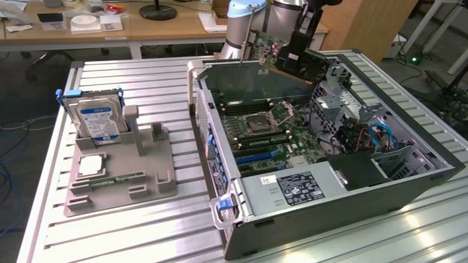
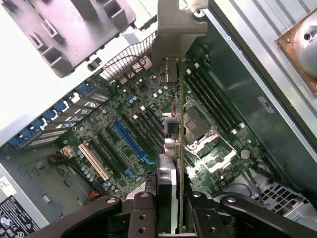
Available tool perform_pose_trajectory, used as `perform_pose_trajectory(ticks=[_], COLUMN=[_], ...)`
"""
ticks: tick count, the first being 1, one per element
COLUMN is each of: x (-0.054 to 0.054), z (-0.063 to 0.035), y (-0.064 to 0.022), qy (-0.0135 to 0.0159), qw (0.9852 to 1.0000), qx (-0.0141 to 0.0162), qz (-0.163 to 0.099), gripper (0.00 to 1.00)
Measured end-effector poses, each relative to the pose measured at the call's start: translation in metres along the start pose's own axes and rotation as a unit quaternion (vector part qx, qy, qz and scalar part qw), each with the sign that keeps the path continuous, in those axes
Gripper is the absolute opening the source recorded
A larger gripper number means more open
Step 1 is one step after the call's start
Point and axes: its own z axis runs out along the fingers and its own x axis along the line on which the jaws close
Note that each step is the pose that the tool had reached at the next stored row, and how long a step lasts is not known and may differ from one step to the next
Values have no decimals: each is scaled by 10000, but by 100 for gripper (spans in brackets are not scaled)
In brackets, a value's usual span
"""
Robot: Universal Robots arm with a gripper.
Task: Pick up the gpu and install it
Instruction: 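Insert the gpu into the slot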
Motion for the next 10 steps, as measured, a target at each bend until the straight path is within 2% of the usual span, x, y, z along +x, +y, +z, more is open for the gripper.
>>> perform_pose_trajectory(ticks=[3, 6, 8, 10], x=[1, 1, 2, 1], z=[12, 22, 28, 34], y=[0, -1, 0, -1], qy=[7, 14, -1, -37], qw=[9997, 9988, 9981, 9974], qx=[6, 12, 46, 101], qz=[-237, -488, -616, -713], gripper=[28, 28, 28, 28])
